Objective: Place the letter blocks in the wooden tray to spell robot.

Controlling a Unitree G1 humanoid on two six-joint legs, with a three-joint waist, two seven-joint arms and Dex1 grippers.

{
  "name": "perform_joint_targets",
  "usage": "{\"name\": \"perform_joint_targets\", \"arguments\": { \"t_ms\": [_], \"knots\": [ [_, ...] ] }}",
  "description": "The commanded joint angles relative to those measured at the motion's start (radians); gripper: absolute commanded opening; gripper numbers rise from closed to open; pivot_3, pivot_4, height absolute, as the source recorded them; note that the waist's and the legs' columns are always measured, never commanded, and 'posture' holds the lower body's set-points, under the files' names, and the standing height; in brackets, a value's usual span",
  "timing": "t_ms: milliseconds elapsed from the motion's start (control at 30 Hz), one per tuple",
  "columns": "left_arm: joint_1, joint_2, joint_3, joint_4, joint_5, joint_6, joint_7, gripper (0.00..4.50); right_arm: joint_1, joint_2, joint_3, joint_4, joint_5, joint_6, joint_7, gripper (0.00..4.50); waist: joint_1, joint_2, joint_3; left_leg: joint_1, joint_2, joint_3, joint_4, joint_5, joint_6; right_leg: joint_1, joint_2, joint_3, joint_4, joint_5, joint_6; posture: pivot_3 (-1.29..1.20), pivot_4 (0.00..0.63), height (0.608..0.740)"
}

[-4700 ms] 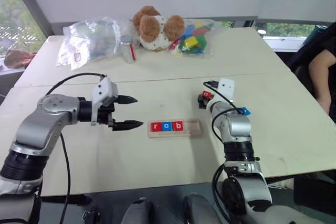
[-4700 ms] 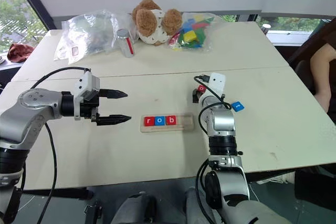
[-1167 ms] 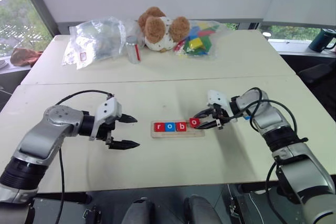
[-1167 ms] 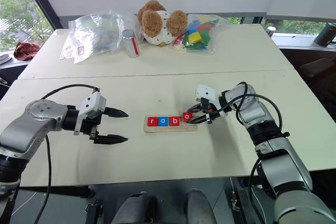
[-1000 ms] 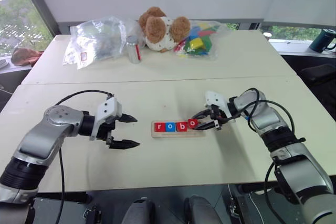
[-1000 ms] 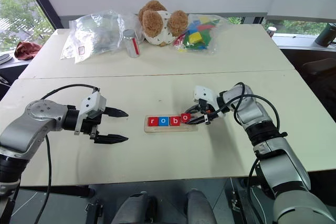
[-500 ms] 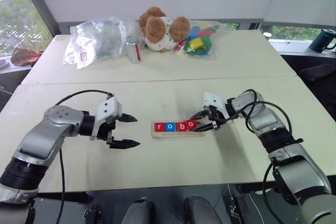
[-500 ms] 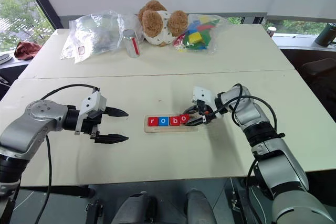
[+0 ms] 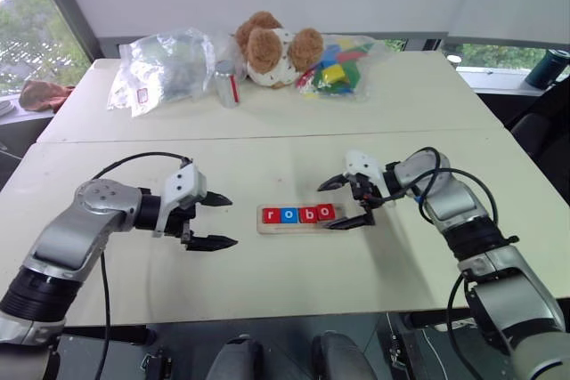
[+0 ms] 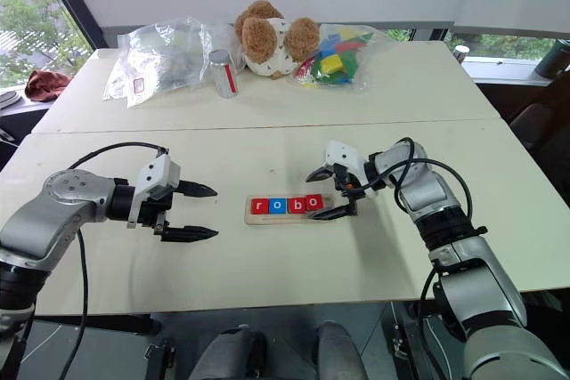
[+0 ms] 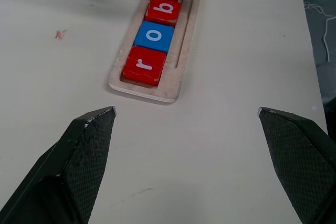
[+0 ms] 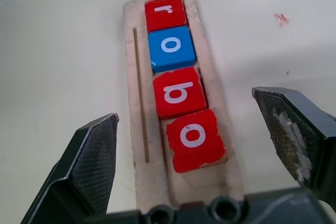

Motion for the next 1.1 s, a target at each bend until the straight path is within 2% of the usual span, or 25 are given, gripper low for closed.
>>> {"name": "perform_joint_targets", "arguments": {
  "t_ms": [33,300,767,867,933,1033,1100],
  "knots": [
    [-0.011,-0.003,0.014,-0.006,-0.001,-0.017,-0.003,4.5,0.033,-0.015,-0.018,-0.046,0.018,0.014,-0.011,4.46,-0.001,0.0,0.0,0.0,0.0,0.0,0.0,0.0,0.0,0.0,0.0,0.0,0.0,0.0,0.0,0.0,0.15,0.74],
    [-0.024,-0.006,0.01,0.005,0.003,-0.02,-0.009,4.5,0.064,-0.012,-0.019,-0.054,0.018,0.018,-0.027,4.46,-0.002,0.0,0.0,0.0,0.0,0.0,0.0,0.0,0.0,0.0,0.0,0.0,0.0,0.0,0.0,0.0,0.15,0.74],
    [-0.029,-0.014,0.011,0.018,0.012,-0.025,-0.011,4.5,0.119,-0.023,-0.026,-0.18,0.052,0.11,-0.043,4.46,-0.001,0.0,0.0,0.0,0.0,0.0,0.0,0.0,0.0,0.0,0.0,0.0,0.0,0.0,0.0,0.0,0.15,0.74],
    [-0.027,-0.021,0.02,0.015,0.012,-0.034,0.001,4.5,0.077,-0.022,-0.068,-0.133,0.04,0.082,-0.114,4.46,-0.001,0.0,0.0,0.0,0.0,0.0,0.0,0.0,0.0,0.0,0.0,0.0,0.0,0.0,0.0,0.0,0.15,0.74],
    [-0.029,-0.029,0.047,-0.002,-0.022,-0.009,0.015,4.5,0.034,-0.024,-0.137,-0.121,0.063,0.14,-0.198,4.46,-0.001,0.0,0.0,0.0,0.0,0.0,0.0,0.0,0.0,0.0,0.0,0.0,0.0,0.0,0.0,0.0,0.15,0.74],
    [-0.026,-0.028,0.091,-0.054,-0.089,0.051,0.025,4.5,0.027,-0.018,-0.273,-0.18,0.097,0.308,-0.392,4.46,0.001,0.0,0.0,-0.001,0.0,0.0,0.0,0.0,0.0,-0.001,0.0,0.0,0.001,0.0,0.0,0.0,0.15,0.74],
    [-0.029,-0.027,0.104,-0.094,-0.125,0.087,0.03,4.5,0.084,0.052,-0.395,-0.298,0.112,0.441,-0.6,4.46,0.004,-0.001,0.0,-0.001,0.0,-0.002,-0.001,0.0,-0.001,-0.001,0.0,-0.001,0.0,0.0,0.0,0.0,0.15,0.74]
  ]
}}
